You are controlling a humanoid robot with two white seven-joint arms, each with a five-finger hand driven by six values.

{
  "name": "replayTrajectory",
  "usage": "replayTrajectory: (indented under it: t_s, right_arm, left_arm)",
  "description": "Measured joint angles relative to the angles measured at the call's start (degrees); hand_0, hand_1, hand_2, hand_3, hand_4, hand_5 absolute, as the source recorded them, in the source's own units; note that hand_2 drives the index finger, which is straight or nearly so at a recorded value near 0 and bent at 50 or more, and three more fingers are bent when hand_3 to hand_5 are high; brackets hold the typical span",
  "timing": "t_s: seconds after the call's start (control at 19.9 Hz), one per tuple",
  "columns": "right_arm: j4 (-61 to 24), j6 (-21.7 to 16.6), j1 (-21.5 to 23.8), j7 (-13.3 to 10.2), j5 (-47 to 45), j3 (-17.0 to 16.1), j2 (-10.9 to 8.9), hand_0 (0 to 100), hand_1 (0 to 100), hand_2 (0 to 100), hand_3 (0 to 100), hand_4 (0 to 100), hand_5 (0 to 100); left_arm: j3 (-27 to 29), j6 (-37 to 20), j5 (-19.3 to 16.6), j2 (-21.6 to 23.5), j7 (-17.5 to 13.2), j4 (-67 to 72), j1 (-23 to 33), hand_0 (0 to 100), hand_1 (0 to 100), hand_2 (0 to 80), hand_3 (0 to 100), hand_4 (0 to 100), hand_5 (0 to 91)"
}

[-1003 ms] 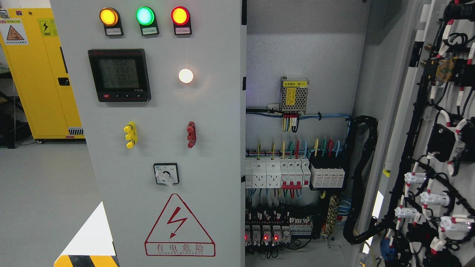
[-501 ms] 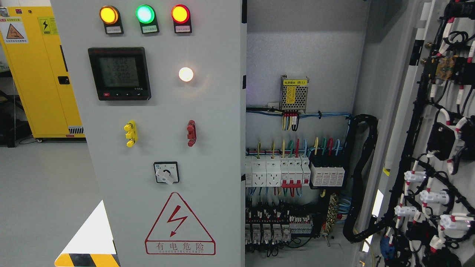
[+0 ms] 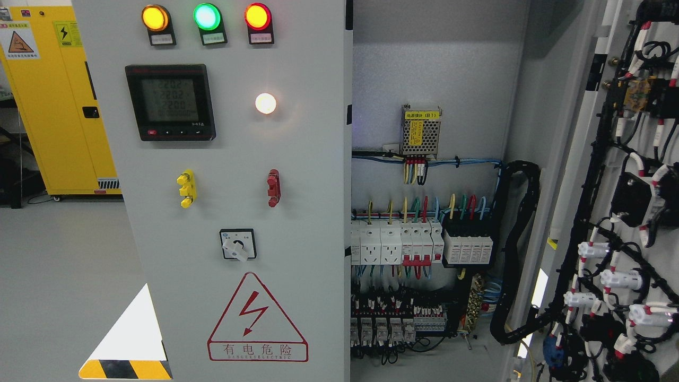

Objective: Open door with both hands

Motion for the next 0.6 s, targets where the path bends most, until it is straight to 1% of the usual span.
replayTrajectory:
  t_s: [0.1, 0.2, 0.35, 0.5, 0.6]
  right_arm:
    - [0.0, 0.0, 0.0, 0.0, 0.0, 0.0, 0.0, 0, 50, 4, 0, 0, 0]
    - [0.0, 0.0, 0.0, 0.0, 0.0, 0.0, 0.0, 0, 50, 4, 0, 0, 0]
    - [0.0, 0.0, 0.0, 0.0, 0.0, -0.1, 0.0, 0, 50, 4, 0, 0, 0]
    - [0.0, 0.0, 0.0, 0.0, -0.1, -0.2, 0.0, 0, 50, 4, 0, 0, 0]
    - [0.0, 0.0, 0.0, 0.0, -0.1, -0.2, 0.0, 0, 50, 4, 0, 0, 0]
  left_arm:
    - [0.5, -0.2, -1.3, 0.0, -0.1, 7.4, -2.6, 12, 56, 0.0, 0, 0, 0.0]
    - [0.6, -0.6, -4.1, 0.0, -0.2, 14.7, -5.5, 12, 56, 0.0, 0, 0, 0.0]
    - [0.8, -0.8, -10.5, -0.1, -0.2, 24.2, -8.3, 12, 56, 0.0, 0, 0, 0.0]
    - [1.0, -1.0, -17.0, -0.2, -0.3, 31.9, -9.9, 12, 56, 0.0, 0, 0, 0.0]
    - [1.0, -1.9, -20.2, -0.2, -0.2, 36.1, -10.5, 12, 56, 0.0, 0, 0, 0.0]
